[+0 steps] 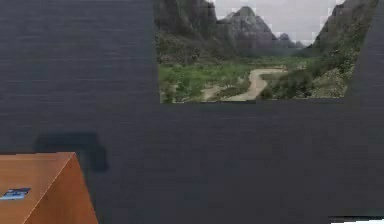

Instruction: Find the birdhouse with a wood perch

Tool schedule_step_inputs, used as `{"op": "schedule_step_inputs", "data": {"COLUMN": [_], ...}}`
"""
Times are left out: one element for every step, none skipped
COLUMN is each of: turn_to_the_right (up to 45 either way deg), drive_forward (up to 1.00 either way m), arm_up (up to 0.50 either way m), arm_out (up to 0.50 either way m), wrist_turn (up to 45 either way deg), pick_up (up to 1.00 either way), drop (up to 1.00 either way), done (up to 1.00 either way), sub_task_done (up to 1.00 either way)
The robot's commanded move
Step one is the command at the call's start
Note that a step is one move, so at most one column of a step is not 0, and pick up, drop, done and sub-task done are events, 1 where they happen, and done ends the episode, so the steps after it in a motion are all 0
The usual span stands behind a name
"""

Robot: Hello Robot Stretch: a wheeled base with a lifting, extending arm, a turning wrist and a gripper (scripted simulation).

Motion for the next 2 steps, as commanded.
{"op": "schedule_step_inputs", "data": {"turn_to_the_right": [-45.0,-21.0], "drive_forward": [0.0,0.0], "arm_up": [0.0,0.0], "arm_out": [0.0,0.0], "wrist_turn": [0.0,0.0], "pick_up": [0.0,0.0], "drop": [0.0,0.0], "done": [0.0,0.0], "sub_task_done": [0.0,0.0]}}
